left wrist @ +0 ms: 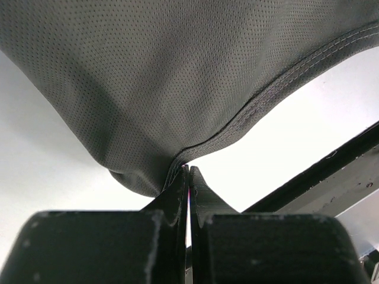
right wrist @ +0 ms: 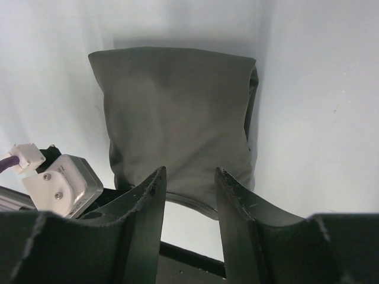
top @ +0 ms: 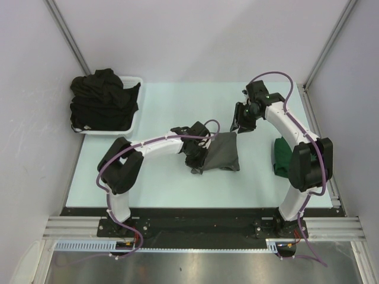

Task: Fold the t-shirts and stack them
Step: Smooth out wrinkles on the folded tshirt

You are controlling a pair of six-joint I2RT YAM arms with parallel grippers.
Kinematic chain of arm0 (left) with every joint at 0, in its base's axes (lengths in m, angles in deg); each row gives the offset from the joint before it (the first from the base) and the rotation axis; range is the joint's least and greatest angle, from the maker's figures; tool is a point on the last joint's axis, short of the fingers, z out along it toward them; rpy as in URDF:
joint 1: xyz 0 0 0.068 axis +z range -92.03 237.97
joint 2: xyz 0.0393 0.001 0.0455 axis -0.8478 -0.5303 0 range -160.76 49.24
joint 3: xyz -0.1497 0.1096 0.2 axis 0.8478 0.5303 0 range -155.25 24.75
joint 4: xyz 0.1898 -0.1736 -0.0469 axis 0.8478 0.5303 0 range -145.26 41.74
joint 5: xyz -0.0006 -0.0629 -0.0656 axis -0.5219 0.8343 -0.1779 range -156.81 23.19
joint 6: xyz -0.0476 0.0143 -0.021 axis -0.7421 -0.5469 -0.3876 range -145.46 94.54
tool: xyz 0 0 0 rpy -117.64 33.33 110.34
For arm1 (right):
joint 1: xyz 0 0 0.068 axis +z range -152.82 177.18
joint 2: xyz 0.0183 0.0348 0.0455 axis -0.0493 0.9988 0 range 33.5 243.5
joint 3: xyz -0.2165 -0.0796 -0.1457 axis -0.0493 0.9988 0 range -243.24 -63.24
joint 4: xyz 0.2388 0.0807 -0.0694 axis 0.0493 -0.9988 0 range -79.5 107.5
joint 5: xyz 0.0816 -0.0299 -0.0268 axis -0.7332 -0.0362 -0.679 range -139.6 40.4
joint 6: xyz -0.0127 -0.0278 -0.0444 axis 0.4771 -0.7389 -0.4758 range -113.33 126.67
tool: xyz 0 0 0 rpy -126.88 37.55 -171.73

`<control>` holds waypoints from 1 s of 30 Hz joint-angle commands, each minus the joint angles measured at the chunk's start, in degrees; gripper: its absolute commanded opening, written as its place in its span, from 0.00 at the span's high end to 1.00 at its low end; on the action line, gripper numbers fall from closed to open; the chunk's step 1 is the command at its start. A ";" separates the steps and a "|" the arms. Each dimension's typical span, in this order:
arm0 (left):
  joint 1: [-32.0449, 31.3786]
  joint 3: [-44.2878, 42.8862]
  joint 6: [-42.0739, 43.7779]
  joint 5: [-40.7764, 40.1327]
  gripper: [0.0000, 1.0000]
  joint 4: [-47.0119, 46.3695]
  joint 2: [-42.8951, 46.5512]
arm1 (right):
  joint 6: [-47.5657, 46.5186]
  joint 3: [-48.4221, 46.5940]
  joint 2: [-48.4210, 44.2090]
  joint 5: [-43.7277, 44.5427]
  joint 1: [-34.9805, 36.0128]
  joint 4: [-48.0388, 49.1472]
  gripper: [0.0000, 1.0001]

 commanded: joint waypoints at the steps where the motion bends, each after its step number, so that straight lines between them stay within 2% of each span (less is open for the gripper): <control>1: -0.56 -0.21 -0.18 1.08 1.00 -1.72 0.67 | 0.17 -2.37 1.47 -3.15 -0.17 -0.88 0.57; 7: -0.56 -2.49 -0.36 1.61 1.00 -1.63 1.19 | -0.36 -2.37 0.51 -3.59 -0.17 -0.97 0.56; 15: -0.56 -11.80 -0.01 -0.06 1.00 0.82 4.89 | -0.98 -2.37 -0.90 -3.16 -0.26 -1.06 0.56; 21: -0.56 -18.92 -0.10 -6.20 0.92 0.75 9.19 | -2.91 -2.64 -6.52 1.14 1.49 1.65 0.54; 25: -0.29 -19.37 1.22 -12.36 0.87 -2.33 13.23 | -3.97 2.88 -11.44 2.13 3.08 7.98 0.53; 27: -0.03 -19.02 1.57 -14.82 0.86 -3.91 14.64 | -3.35 5.17 -11.63 0.37 3.17 9.83 0.59; 28: 0.49 -19.11 1.92 -15.18 0.86 -4.09 14.82 | -2.91 7.27 -11.19 -1.99 3.08 10.10 0.69; 30: 1.20 -19.02 1.75 -15.18 0.86 -4.45 15.26 | -2.39 8.78 -9.27 -3.41 3.35 9.75 0.77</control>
